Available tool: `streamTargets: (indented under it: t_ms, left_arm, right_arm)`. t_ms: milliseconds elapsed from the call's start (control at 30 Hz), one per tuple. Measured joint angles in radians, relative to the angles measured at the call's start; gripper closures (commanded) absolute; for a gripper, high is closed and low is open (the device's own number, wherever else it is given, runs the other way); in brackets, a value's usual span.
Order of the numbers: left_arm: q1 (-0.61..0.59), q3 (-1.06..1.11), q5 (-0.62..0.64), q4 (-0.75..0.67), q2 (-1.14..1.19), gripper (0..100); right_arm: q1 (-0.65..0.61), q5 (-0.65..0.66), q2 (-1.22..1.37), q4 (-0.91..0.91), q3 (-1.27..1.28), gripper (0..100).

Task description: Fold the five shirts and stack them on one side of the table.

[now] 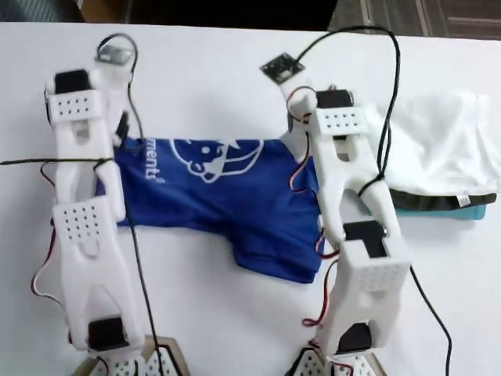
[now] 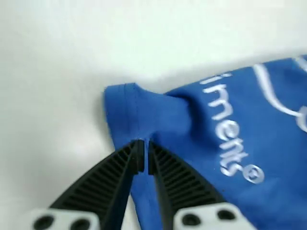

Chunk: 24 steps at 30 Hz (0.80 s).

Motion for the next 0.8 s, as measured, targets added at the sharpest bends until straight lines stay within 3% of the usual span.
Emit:
streamTargets:
  t_ms: [133, 267, 433, 600, 800]
  left_arm:
    - [0.091, 0.262, 0.0, 0.0, -0.189, 95]
    - [0.144, 0.549, 0.0, -0.041, -0.377, 95]
    - [0.13, 0.944, 0.0, -0.239, -0.562, 95]
    - [0.031, 1.318, -0.003, -0.516, -0.643, 95]
    - [-0.003, 1.468, 0.0, -0.678, -0.669, 95]
  right_arm:
    - [-0.032, 0.002, -0.054, 0.118, 0.025, 97.8]
    - [-0.109, 0.002, -0.127, 0.149, 0.135, 95.3]
    - [-0.255, 0.002, -0.235, 0.127, 0.333, 95.0]
    - [-0.33, 0.002, -0.331, 0.029, 0.534, 95.0]
    - [-0.391, 0.002, -0.359, -0.037, 0.727, 95.0]
